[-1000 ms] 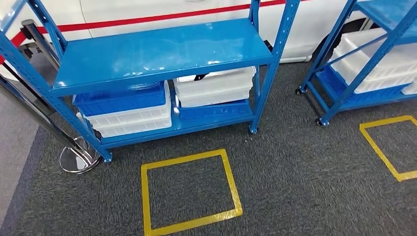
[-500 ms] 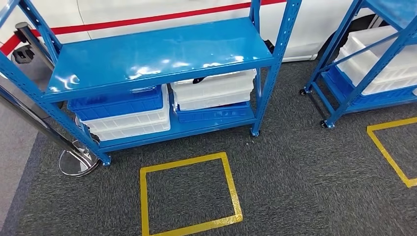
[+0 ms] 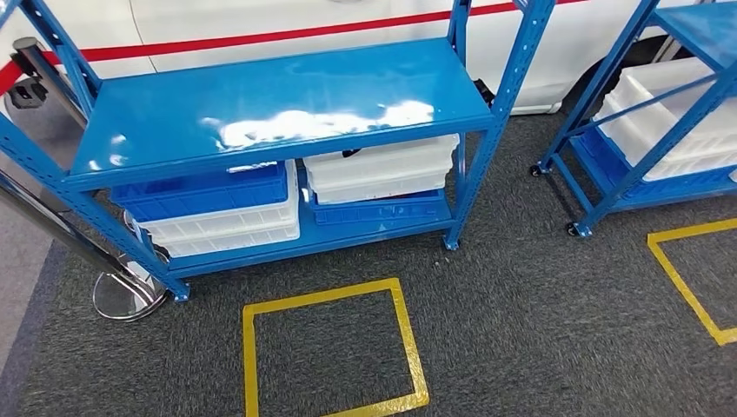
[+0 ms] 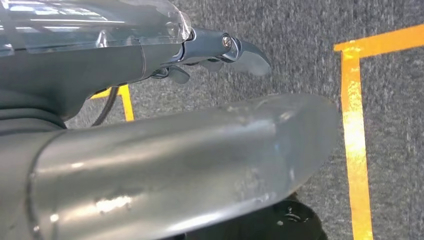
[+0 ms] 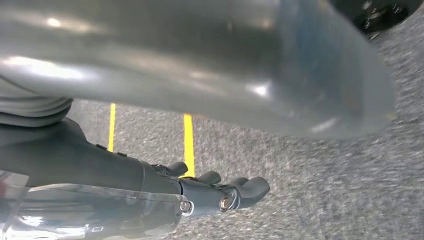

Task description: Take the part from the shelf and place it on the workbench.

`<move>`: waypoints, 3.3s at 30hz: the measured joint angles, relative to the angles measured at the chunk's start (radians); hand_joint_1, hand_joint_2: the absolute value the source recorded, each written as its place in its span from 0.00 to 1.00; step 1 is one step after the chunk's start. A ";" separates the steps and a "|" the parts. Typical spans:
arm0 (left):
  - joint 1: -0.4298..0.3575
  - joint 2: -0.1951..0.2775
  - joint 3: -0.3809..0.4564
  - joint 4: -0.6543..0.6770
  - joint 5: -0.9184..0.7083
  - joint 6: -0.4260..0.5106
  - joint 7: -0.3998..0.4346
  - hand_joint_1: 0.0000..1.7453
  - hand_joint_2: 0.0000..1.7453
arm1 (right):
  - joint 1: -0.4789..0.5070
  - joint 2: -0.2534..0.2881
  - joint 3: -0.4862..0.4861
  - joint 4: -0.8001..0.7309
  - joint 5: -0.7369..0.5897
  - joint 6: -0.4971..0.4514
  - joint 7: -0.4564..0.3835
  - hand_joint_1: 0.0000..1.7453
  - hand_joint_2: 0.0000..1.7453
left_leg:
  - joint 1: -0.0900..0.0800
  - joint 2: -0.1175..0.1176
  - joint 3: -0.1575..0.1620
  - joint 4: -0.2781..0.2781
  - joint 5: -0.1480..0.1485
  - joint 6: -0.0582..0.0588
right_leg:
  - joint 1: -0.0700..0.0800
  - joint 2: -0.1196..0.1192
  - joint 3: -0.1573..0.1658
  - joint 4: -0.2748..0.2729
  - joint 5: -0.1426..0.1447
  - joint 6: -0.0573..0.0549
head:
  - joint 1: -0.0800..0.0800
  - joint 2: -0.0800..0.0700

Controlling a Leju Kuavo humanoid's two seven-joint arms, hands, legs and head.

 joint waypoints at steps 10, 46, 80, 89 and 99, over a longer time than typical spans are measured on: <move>-0.002 -0.010 0.000 0.000 0.002 -0.001 0.001 0.00 0.00 | 0.006 -0.004 -0.005 0.000 0.003 -0.001 0.000 0.00 0.00 | -0.005 -0.009 0.074 -0.001 -0.068 -0.011 | -0.006 0.003 -0.094 -0.017 0.126 0.000 | 0.002 0.000; 0.002 -0.015 0.000 0.000 0.006 -0.002 0.001 0.00 0.00 | 0.014 0.000 -0.018 0.000 0.003 0.012 0.019 0.00 0.00 | -0.006 -0.005 0.121 0.044 -0.114 -0.028 | -0.005 0.000 -0.090 -0.032 0.117 -0.026 | -0.008 0.000; 0.013 -0.012 -0.004 -0.005 -0.010 0.019 0.020 0.00 0.00 | 0.009 0.028 -0.019 0.000 0.021 0.029 0.012 0.00 1.00 | 0.001 -0.004 -0.058 0.227 -0.168 -0.044 | -0.010 -0.002 -0.058 -0.051 0.101 -0.031 | -0.021 0.000; 0.016 -0.016 -0.004 -0.008 -0.010 0.026 0.021 0.00 0.00 | 0.007 0.031 -0.027 -0.001 0.018 0.012 -0.009 0.00 0.00 | 0.038 -0.013 0.021 0.036 -0.055 -0.074 | -0.011 0.007 -0.060 -0.010 0.069 -0.004 | -0.028 0.000; 0.015 -0.014 -0.004 -0.015 -0.011 0.075 0.031 0.00 1.00 | 0.007 0.034 -0.037 -0.001 0.021 0.011 -0.010 0.00 1.00 | 0.029 -0.013 0.020 0.038 -0.056 -0.057 | -0.018 0.007 -0.053 -0.027 0.077 0.010 | -0.025 0.000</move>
